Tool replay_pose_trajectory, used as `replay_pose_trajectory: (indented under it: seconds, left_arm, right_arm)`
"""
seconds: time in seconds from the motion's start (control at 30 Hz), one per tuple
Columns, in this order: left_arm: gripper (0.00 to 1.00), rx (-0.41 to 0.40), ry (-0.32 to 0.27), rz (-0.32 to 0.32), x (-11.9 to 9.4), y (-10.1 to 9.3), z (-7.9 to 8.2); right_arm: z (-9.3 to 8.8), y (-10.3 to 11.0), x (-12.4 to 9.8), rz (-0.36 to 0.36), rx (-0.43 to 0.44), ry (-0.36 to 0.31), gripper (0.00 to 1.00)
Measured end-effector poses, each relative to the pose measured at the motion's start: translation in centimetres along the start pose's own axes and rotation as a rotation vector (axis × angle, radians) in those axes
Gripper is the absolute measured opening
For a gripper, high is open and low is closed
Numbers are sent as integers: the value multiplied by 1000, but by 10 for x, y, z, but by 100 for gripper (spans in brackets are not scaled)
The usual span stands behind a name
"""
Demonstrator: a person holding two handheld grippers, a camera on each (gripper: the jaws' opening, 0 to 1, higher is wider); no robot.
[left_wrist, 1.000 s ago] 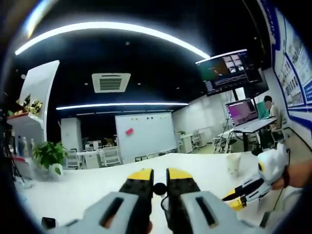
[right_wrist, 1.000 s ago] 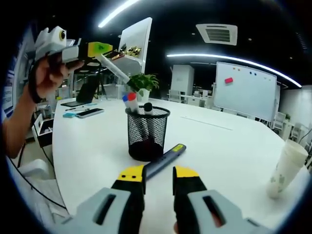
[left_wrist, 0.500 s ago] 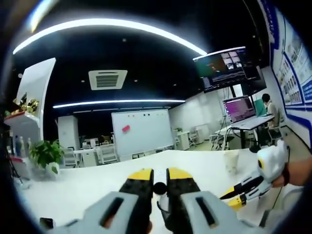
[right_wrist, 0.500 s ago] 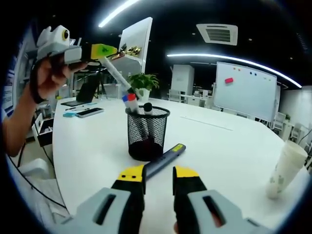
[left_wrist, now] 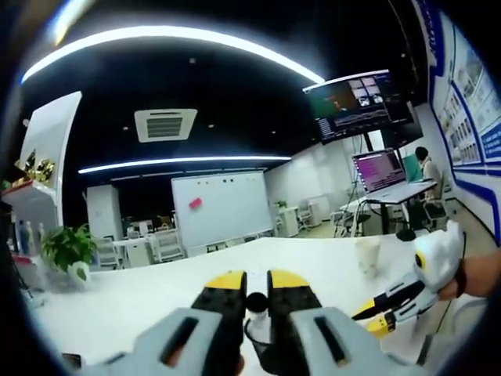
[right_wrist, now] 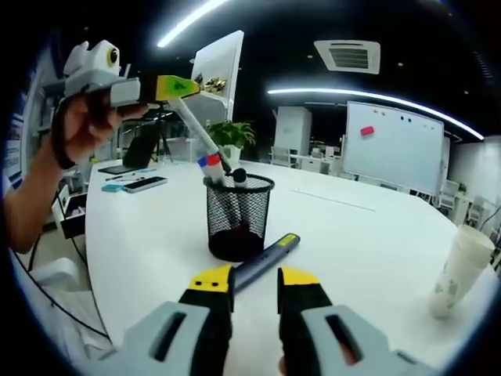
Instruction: Place the scattered laser pointers and whiteboard markers into the pen holder and stack the scattered paper cups together
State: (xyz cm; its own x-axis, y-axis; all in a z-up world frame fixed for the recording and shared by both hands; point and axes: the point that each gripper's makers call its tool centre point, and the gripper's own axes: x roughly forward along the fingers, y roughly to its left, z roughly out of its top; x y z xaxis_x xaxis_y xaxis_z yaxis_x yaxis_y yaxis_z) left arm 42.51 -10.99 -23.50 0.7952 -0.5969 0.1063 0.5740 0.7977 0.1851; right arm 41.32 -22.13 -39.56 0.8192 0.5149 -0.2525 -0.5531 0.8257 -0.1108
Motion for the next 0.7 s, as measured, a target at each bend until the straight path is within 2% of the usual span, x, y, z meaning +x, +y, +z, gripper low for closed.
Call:
replay_pose_trajectory:
  seconds: [0.17, 0.43, 0.7]
  left_arm:
    - [11, -4, 9, -7, 3, -1, -2]
    - [11, 16, 37, -33, 11, -8, -7]
    - [11, 7, 52, -35, 8, -9, -13]
  right_arm:
    - [-5, 0, 1, -4, 9, 3, 22]
    - [-3, 1, 1, -4, 16, -9, 22]
    - [-6, 0, 1, -3, 18, -2, 22]
